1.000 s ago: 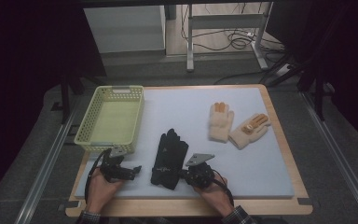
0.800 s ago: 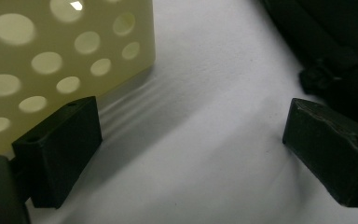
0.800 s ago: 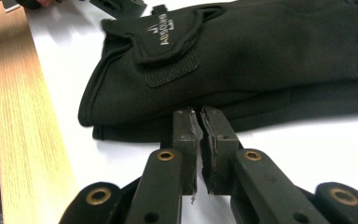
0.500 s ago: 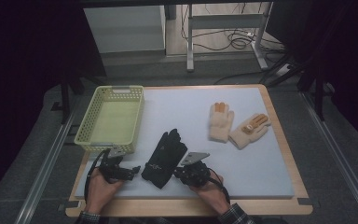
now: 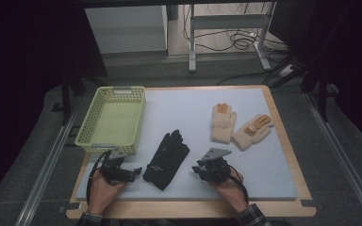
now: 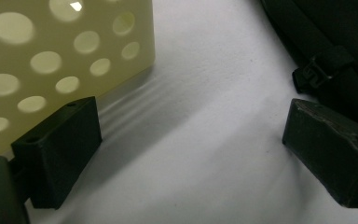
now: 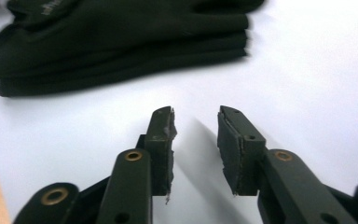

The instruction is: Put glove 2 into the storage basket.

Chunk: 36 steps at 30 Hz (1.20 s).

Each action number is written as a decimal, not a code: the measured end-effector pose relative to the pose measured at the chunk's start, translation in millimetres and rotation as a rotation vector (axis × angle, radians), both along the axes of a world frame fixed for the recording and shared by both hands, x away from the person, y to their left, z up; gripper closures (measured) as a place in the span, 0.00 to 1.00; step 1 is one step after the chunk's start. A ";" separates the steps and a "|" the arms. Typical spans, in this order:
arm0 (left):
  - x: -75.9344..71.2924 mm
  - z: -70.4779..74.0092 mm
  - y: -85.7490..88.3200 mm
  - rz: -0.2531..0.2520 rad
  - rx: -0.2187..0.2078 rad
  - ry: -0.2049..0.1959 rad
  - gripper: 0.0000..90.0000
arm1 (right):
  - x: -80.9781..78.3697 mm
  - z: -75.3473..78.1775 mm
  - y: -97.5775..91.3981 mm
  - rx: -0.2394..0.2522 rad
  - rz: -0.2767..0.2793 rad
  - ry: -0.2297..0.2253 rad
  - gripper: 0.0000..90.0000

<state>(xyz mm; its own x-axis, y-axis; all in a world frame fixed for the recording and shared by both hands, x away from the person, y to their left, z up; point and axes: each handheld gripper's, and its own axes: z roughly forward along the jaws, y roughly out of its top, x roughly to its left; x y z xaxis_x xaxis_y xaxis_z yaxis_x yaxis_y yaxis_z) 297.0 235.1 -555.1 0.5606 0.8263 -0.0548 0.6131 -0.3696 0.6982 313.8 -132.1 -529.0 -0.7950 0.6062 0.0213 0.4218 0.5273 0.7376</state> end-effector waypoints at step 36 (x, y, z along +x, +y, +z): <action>0.7 0.1 1.5 -0.009 -0.019 0.008 0.04 | 17.2 -3.4 -111.5 -0.052 -0.264 -0.049 0.26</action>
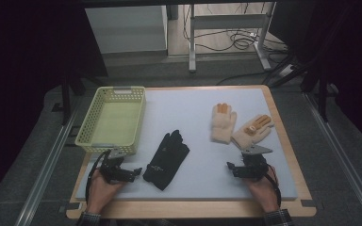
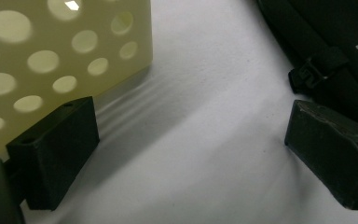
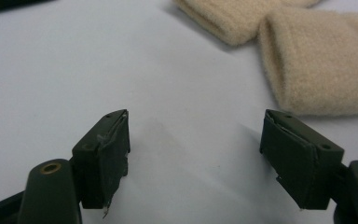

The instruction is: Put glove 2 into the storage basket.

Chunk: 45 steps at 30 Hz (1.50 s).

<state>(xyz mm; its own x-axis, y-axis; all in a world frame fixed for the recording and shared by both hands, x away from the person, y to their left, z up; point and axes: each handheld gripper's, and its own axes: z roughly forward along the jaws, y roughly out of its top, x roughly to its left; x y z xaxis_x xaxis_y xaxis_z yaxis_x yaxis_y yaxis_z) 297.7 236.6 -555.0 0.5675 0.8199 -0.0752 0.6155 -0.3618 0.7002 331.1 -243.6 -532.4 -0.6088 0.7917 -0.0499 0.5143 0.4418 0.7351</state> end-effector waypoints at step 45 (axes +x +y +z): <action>14.3 23.3 -120.0 -0.040 0.134 0.072 0.00 | -0.2 -0.3 -0.3 0.001 0.002 -0.003 0.26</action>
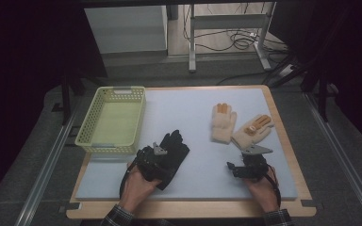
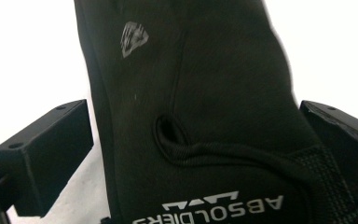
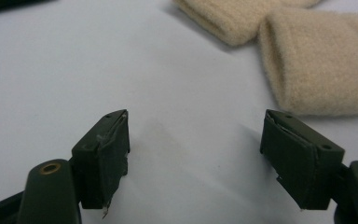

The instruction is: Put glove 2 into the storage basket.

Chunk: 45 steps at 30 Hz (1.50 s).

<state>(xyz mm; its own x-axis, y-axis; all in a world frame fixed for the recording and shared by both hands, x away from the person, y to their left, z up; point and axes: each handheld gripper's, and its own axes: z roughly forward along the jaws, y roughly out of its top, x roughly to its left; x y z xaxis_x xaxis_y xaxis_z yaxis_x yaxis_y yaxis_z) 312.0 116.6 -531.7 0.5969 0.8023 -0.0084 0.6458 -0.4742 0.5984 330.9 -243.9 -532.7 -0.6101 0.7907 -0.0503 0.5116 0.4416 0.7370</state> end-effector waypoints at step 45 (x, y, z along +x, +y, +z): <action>42.0 74.0 14.2 -0.033 -0.025 -0.043 0.73 | 0.0 0.0 0.0 -0.001 0.000 0.000 0.26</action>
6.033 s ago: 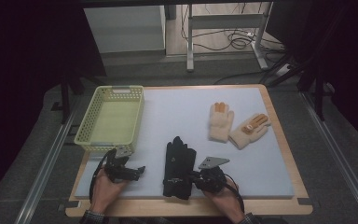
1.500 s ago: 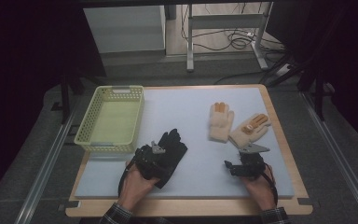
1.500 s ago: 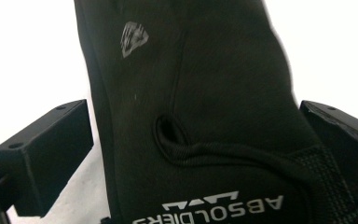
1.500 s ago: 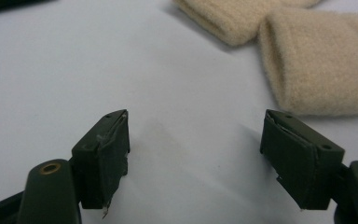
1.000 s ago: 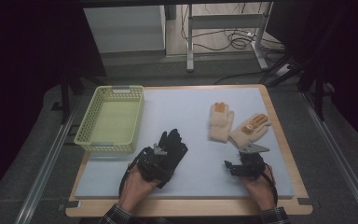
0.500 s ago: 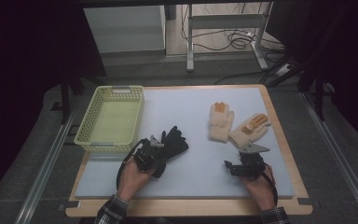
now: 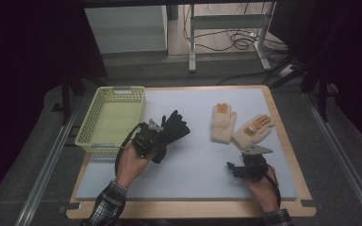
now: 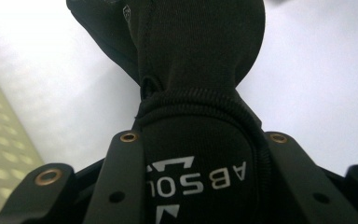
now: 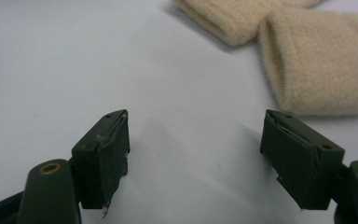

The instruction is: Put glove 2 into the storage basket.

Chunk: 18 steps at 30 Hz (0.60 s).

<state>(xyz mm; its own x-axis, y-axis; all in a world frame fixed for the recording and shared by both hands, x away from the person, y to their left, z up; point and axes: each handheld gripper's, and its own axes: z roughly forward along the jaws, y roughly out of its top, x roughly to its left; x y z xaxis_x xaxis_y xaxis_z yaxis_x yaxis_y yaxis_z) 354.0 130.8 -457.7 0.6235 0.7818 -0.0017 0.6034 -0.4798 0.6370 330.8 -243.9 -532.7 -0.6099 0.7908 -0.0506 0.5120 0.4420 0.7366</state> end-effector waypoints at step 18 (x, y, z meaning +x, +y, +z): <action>38.5 52.8 57.6 0.148 0.028 -0.049 0.72 | 0.0 -0.2 0.1 0.002 0.000 -0.001 0.26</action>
